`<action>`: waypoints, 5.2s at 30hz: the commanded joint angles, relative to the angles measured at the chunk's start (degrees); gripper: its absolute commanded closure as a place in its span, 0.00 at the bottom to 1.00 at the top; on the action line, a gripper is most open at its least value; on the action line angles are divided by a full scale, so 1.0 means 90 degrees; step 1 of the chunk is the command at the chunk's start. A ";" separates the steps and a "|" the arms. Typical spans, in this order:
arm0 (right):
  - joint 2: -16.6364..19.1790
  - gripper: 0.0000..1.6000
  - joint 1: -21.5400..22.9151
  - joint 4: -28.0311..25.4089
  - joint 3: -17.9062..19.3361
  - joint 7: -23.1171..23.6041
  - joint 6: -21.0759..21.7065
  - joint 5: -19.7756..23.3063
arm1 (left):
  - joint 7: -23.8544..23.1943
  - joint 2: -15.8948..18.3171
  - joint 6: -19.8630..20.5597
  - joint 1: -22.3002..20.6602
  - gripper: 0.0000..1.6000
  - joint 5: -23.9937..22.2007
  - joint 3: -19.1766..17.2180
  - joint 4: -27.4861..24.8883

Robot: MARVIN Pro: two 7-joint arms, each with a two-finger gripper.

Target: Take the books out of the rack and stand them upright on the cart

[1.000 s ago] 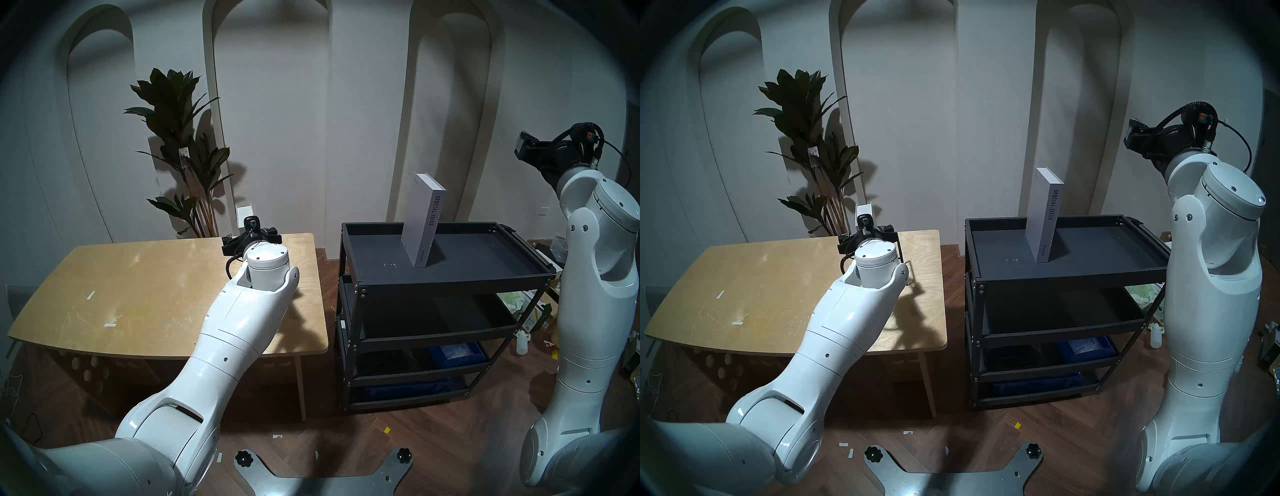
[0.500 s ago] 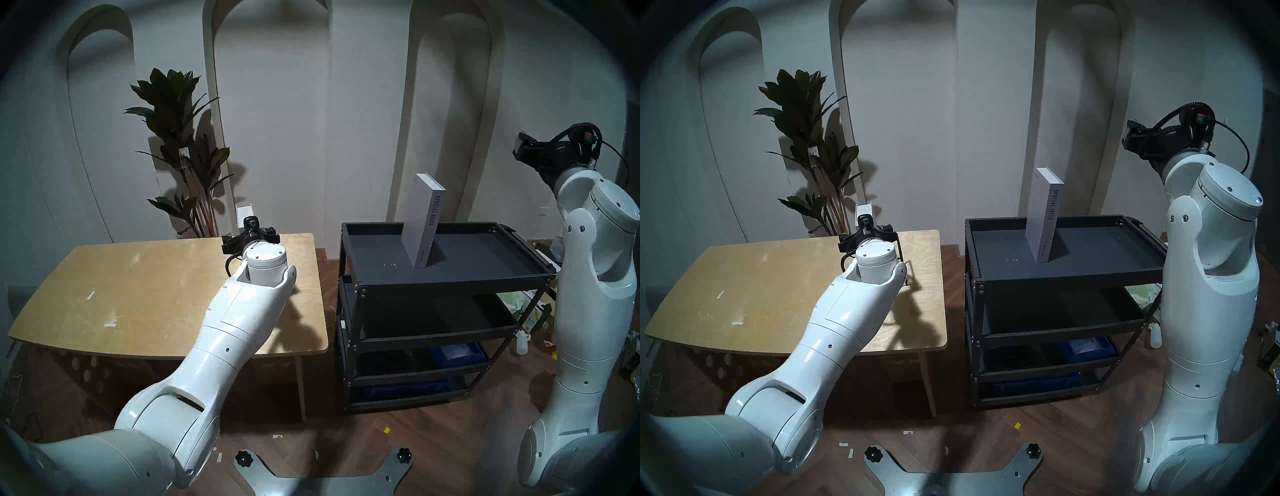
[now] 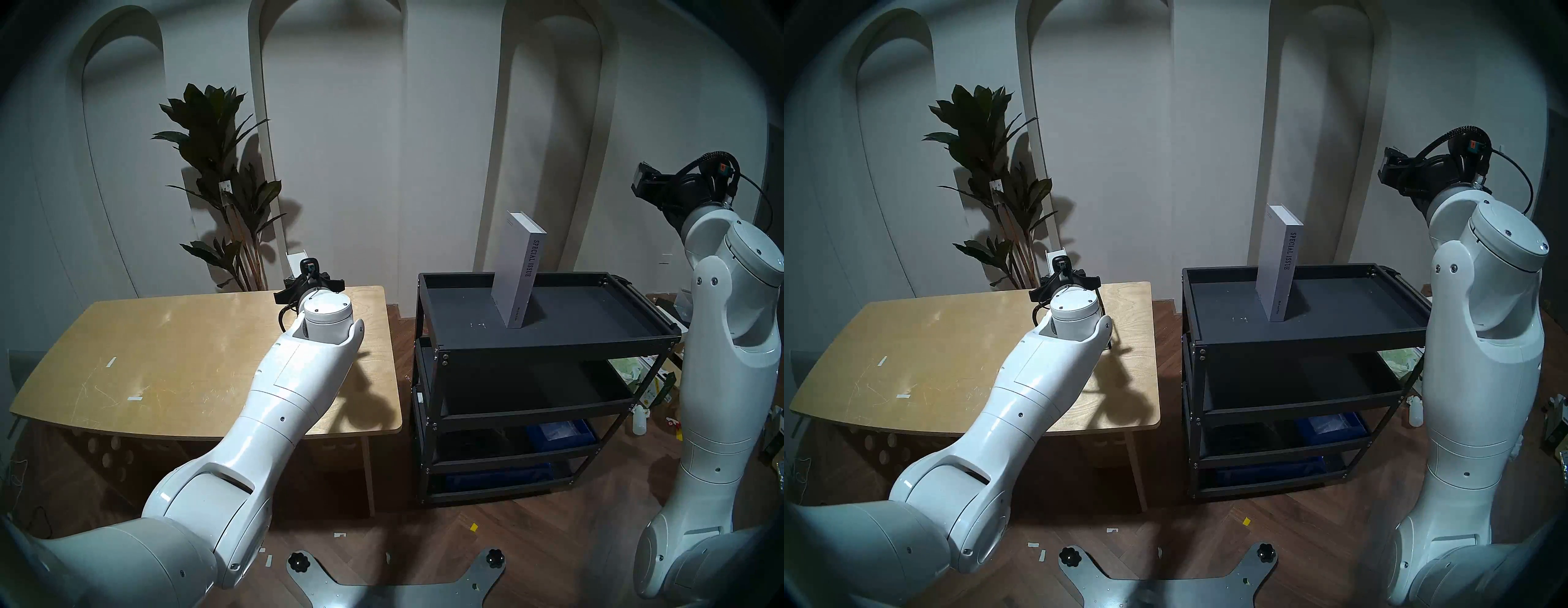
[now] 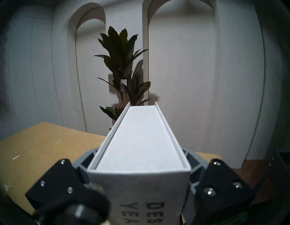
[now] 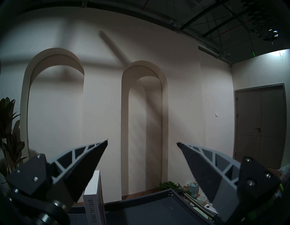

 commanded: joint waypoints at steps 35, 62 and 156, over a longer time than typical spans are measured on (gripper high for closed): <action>0.0476 0.00 0.0064 -0.0023 -0.2129 0.1920 -0.1620 -0.0081 | 0.0200 0.0756 0.1249 -0.0120 1.00 0.0028 -0.0452 -0.2843; -0.0074 0.00 -0.0104 0.0645 -0.2860 0.1659 -0.2536 -0.0231 | 0.0028 0.0774 0.1859 -0.0158 1.00 -0.0154 -0.0303 -0.3141; -0.2210 0.00 0.1959 0.5061 -0.5830 0.1222 -0.5980 -0.1449 | 0.1836 -0.0924 0.2831 -0.1504 1.00 0.0220 0.0949 -0.3360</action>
